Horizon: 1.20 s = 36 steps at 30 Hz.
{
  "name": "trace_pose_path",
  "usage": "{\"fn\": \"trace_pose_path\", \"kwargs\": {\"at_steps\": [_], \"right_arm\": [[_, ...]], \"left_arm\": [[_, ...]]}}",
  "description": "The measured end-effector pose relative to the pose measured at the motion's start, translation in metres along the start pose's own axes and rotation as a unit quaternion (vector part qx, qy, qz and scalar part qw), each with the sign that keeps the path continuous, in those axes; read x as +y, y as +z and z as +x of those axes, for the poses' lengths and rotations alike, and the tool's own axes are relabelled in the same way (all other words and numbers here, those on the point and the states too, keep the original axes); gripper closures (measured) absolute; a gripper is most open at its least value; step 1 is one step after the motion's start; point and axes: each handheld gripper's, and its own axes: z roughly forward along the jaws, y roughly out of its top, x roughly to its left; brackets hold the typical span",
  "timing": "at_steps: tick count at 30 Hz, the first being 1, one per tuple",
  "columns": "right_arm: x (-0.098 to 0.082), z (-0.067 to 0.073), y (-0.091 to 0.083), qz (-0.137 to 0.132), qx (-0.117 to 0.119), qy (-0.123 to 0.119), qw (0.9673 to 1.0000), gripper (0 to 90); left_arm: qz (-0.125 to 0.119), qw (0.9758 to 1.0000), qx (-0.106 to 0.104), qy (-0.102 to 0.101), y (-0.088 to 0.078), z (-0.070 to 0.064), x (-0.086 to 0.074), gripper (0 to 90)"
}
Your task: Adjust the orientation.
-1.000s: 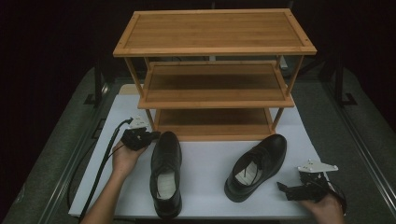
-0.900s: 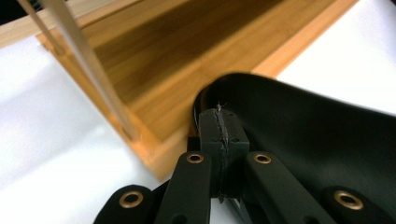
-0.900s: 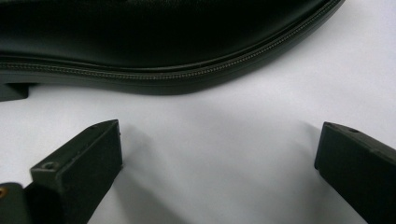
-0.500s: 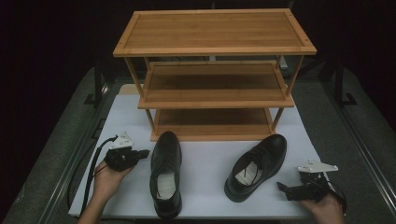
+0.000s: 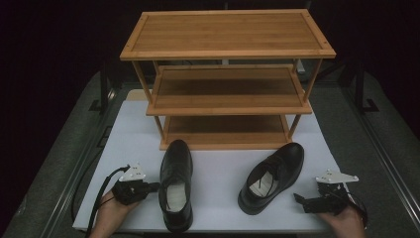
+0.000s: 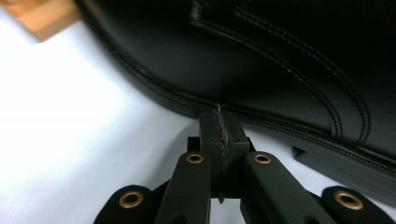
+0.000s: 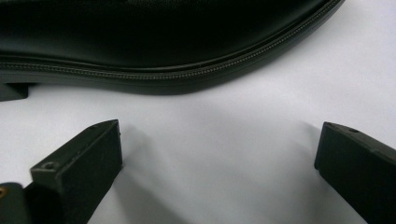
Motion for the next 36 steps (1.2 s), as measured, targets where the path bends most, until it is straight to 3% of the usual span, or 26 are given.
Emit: {"fn": "trace_pose_path", "kwargs": {"at_steps": [10, 19, 30, 33, 34, 36], "right_arm": [[0.000, 0.000, 0.000, 0.001, 0.000, 0.001, 1.0000, 0.4], [0.000, 0.000, 0.000, 0.001, 0.000, 0.001, 1.0000, 0.4], [0.000, 0.000, 0.000, 0.001, 0.000, 0.001, 1.0000, 0.4], [0.000, 0.000, 0.000, 0.001, 0.000, 0.001, 1.0000, 0.4], [0.000, 0.000, 0.000, 0.001, 0.000, 0.001, 1.0000, 0.4], [0.000, 0.000, 0.000, 0.001, 0.000, 0.001, 1.0000, 0.4]], "left_arm": [[-0.008, 0.9999, -0.002, 0.013, 0.003, -0.002, 0.004, 90.0], [-0.003, 0.9995, -0.015, 0.028, 0.016, -0.011, 0.019, 90.0], [-0.001, 0.9995, -0.016, 0.027, 0.025, -0.019, 0.028, 90.0], [-0.006, 0.9993, -0.031, 0.021, 0.022, -0.020, 0.025, 90.0], [-0.008, 0.9988, -0.045, 0.019, 0.020, -0.023, 0.021, 90.0], [-0.008, 0.9986, -0.048, 0.021, 0.018, -0.025, 0.019, 90.0]]}}
